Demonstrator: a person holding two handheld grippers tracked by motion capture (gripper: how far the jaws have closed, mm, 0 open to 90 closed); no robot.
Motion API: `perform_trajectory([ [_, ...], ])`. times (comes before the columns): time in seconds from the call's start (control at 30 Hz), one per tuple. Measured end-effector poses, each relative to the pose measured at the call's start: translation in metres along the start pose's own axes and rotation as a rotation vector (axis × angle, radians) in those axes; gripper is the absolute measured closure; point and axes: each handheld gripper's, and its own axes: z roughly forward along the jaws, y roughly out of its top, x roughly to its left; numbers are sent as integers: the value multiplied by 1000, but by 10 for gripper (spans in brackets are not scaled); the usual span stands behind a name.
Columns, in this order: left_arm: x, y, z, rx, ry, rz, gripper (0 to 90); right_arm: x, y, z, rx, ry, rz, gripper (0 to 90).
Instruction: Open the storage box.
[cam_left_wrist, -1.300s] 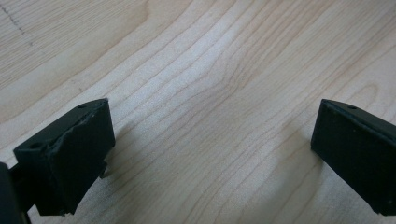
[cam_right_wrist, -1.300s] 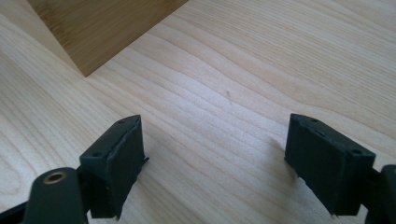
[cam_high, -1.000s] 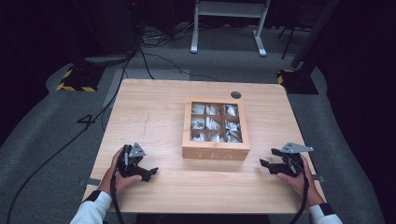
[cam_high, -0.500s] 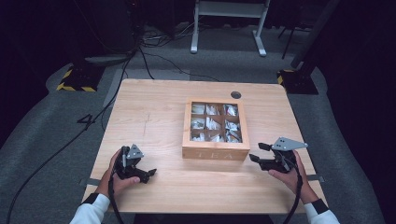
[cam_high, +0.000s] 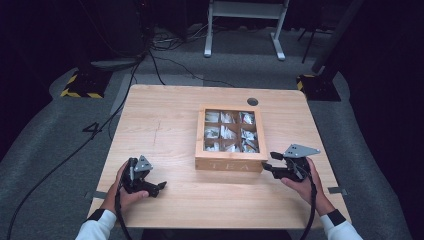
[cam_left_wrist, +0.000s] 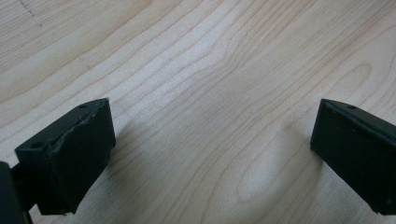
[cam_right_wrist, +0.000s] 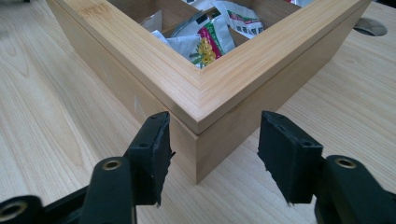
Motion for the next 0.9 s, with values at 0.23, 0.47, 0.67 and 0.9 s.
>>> perform_trajectory([
  [0.23, -1, -7, -7, 3, 10, -10, 4, -1, 3, 8, 2, 31, -1, 439],
  [0.47, -1, -14, -12, 0, 23, -21, 5, -1, 6, 14, -9, 44, -5, 396],
  [0.67, -1, -15, -14, 3, 29, -17, 5, -2, 9, 14, -27, 47, 4, 379],
  [0.9, -3, -14, -12, 1, 33, -43, 2, -1, 17, 9, -63, 18, 21, 372],
])
